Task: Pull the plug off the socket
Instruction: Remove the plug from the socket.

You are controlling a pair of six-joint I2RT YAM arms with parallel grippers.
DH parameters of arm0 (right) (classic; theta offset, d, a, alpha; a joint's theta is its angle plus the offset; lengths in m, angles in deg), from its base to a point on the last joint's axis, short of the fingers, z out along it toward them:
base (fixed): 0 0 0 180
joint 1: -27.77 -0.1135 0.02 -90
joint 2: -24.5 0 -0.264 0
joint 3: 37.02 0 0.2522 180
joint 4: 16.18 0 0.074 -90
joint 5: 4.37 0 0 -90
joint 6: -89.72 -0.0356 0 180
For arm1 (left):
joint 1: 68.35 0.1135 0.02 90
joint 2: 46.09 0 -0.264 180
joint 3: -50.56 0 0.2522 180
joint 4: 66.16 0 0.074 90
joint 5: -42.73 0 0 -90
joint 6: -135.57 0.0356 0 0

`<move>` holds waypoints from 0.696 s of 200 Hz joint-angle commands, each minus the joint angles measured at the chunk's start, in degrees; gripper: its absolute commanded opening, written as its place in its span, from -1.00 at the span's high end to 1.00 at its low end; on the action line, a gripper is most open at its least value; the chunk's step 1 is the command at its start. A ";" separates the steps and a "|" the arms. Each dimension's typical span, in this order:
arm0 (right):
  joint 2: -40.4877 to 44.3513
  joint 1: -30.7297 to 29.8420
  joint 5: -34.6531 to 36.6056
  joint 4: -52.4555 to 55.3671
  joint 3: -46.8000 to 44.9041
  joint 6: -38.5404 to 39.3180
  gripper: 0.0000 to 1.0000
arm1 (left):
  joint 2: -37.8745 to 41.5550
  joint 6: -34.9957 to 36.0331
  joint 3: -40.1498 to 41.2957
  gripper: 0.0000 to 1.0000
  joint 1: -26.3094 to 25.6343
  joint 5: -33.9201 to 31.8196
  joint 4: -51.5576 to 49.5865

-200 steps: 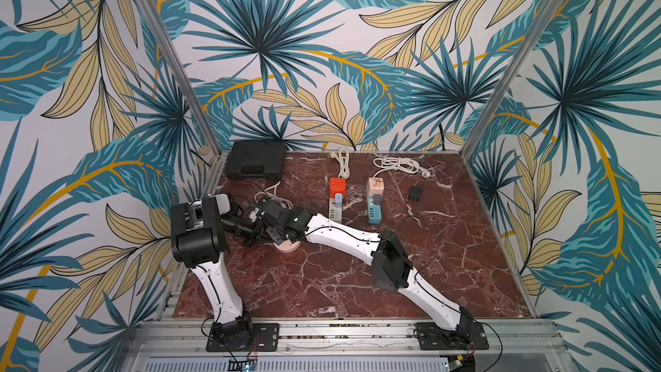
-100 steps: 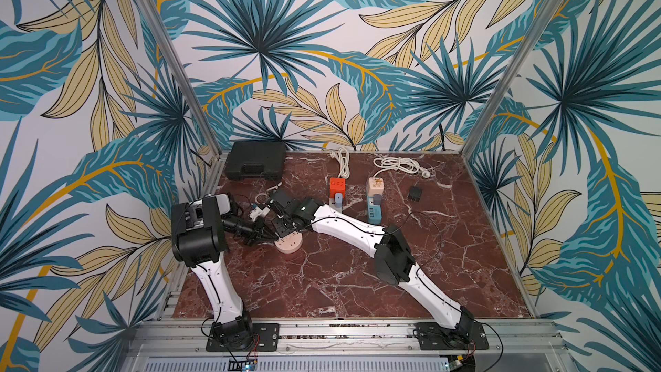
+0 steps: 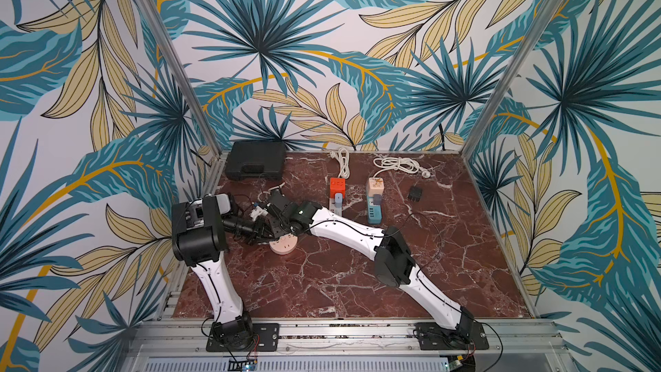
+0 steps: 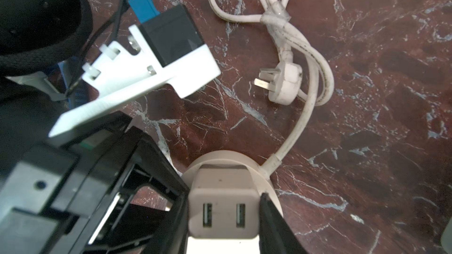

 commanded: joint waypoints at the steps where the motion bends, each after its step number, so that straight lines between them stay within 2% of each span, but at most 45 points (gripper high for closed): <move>1: 2.70 -0.33 2.22 -2.15 1.32 -0.88 1.00 | -1.95 -3.58 -0.70 1.00 -0.10 -8.34 5.20; 31: 2.74 -0.38 2.19 -0.89 1.38 1.92 1.00 | -3.14 -6.33 -0.49 1.00 -0.10 -11.33 7.61; 70: 5.28 -1.34 0.67 -4.95 -3.41 8.77 1.00 | -3.94 -6.35 -1.16 1.00 -0.10 -11.56 7.78; 100: 4.05 -1.89 0.96 -4.22 -2.05 12.48 1.00 | -4.35 -6.18 -1.47 1.00 -0.10 -11.54 7.47; 139: 3.48 -1.53 3.12 -1.56 0.88 10.04 1.00 | -4.05 -6.35 -1.30 1.00 -0.10 -11.85 7.65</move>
